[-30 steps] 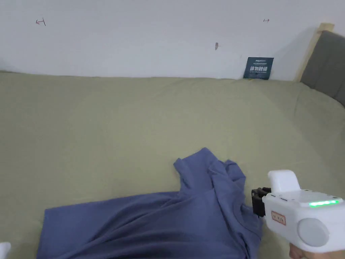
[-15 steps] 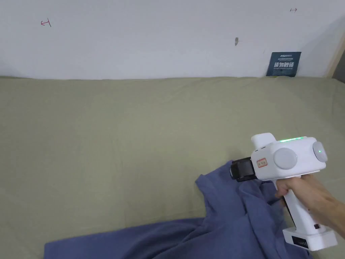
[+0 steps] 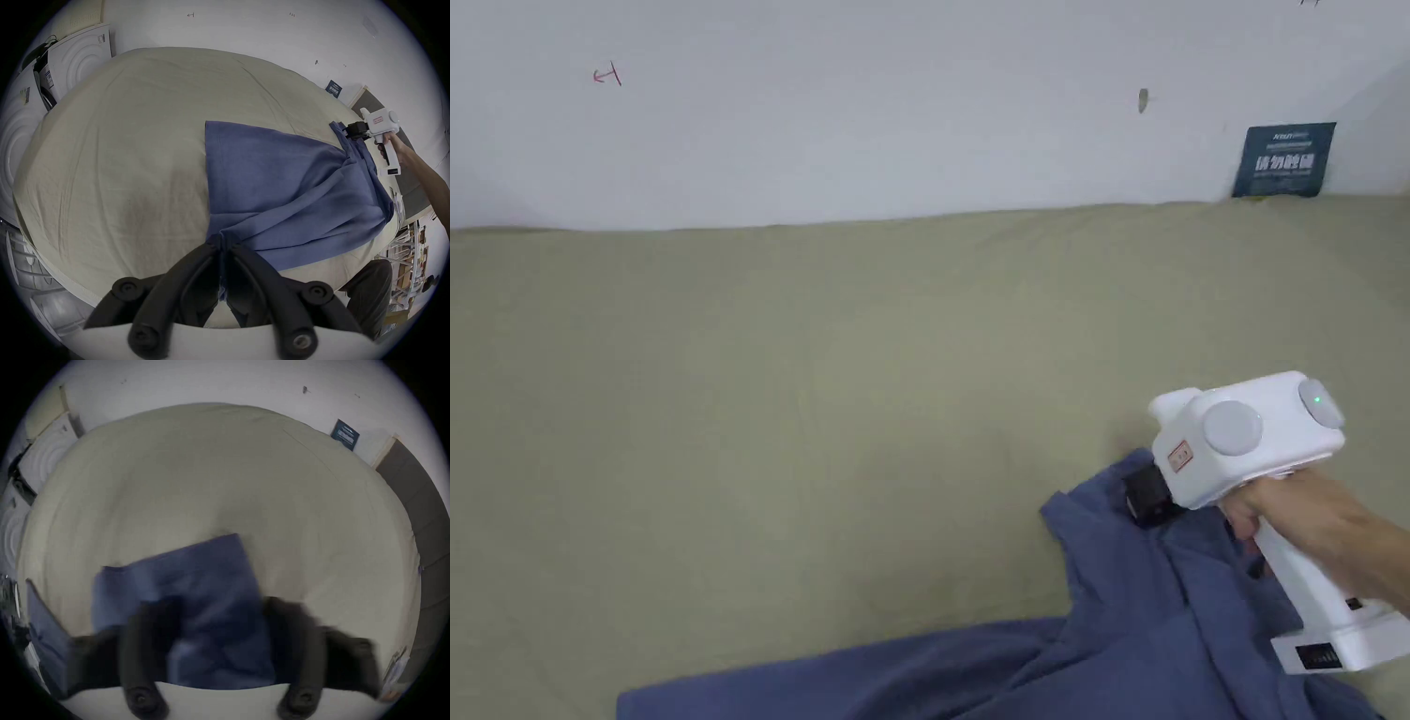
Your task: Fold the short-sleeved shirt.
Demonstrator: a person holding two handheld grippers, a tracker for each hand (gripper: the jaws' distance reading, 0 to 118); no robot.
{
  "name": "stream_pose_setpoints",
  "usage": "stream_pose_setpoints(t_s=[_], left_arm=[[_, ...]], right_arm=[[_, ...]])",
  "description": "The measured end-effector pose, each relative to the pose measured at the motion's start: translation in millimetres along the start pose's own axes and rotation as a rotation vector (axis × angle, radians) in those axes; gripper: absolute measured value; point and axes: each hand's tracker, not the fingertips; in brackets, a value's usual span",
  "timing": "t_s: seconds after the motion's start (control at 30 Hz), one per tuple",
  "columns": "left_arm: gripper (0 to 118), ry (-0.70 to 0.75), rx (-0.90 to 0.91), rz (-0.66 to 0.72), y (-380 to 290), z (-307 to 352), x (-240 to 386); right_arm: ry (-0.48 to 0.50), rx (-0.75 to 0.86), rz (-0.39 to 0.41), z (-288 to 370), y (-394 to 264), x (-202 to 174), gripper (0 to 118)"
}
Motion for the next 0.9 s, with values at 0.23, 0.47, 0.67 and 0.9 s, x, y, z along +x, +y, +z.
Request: stream_pose_setpoints(t_s=[0.23,0.47,0.67,0.9], left_arm=[[3,-0.028,0.04,0.016,6,29,3],[3,-0.116,0.236,-0.012,48,129,30],[2,-0.034,0.406,-0.128,95,206,63],[2,0.065,0.574,-0.192,150,285,92]], right_arm=[[-0.032,0.213,0.021,125,-23,-13,3],[-0.066,0.458,0.021,297,-58,17,3],[-0.095,0.618,0.003,428,-90,24,3],[-0.153,0.747,-0.024,511,-97,39,3]])
